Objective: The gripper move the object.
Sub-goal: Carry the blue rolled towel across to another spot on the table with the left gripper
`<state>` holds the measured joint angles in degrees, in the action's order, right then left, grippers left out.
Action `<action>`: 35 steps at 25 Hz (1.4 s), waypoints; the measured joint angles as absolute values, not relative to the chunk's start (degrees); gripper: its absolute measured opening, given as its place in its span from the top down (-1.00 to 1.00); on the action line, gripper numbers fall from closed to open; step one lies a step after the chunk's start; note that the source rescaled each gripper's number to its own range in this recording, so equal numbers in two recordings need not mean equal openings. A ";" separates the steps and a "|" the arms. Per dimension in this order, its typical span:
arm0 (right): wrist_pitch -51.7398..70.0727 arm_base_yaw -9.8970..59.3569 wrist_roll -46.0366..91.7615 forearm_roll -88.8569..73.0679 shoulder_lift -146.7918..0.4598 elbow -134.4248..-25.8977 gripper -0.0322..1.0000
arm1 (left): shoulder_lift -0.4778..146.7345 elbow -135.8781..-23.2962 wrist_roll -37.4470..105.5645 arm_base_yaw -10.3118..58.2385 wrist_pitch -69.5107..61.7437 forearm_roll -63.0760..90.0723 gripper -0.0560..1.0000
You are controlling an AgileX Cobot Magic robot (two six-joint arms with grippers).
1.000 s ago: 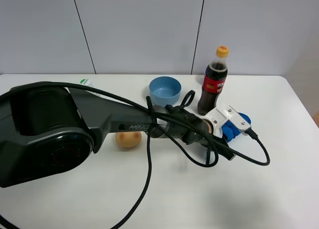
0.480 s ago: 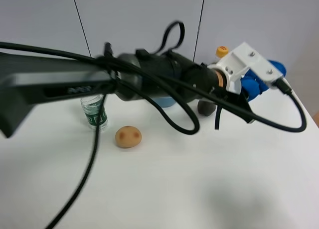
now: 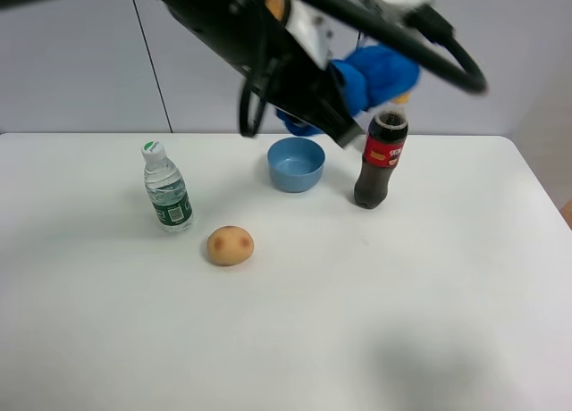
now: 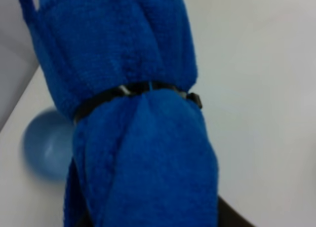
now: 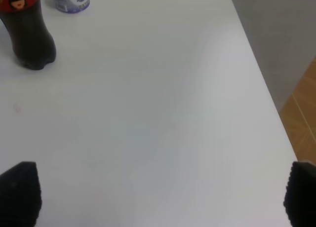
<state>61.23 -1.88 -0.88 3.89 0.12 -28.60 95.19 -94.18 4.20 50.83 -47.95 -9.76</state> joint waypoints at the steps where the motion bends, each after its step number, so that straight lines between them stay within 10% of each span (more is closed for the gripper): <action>1: 61.23 -1.88 -0.88 3.89 0.12 -28.60 -1.00 | 93.93 -94.18 1.14 48.97 -49.67 -10.87 0.89; 16: 61.23 -1.88 -0.88 3.89 0.12 -28.60 -1.00 | 69.65 -61.52 -22.29 15.77 -35.96 -11.40 0.89; 35: 61.23 -1.88 -0.88 3.89 0.12 -28.60 -1.00 | 63.79 -24.30 -37.99 13.84 -12.05 1.77 0.89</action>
<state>61.23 -1.88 -0.88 3.89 0.12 -28.60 63.79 -24.30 -37.99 13.84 -12.05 1.77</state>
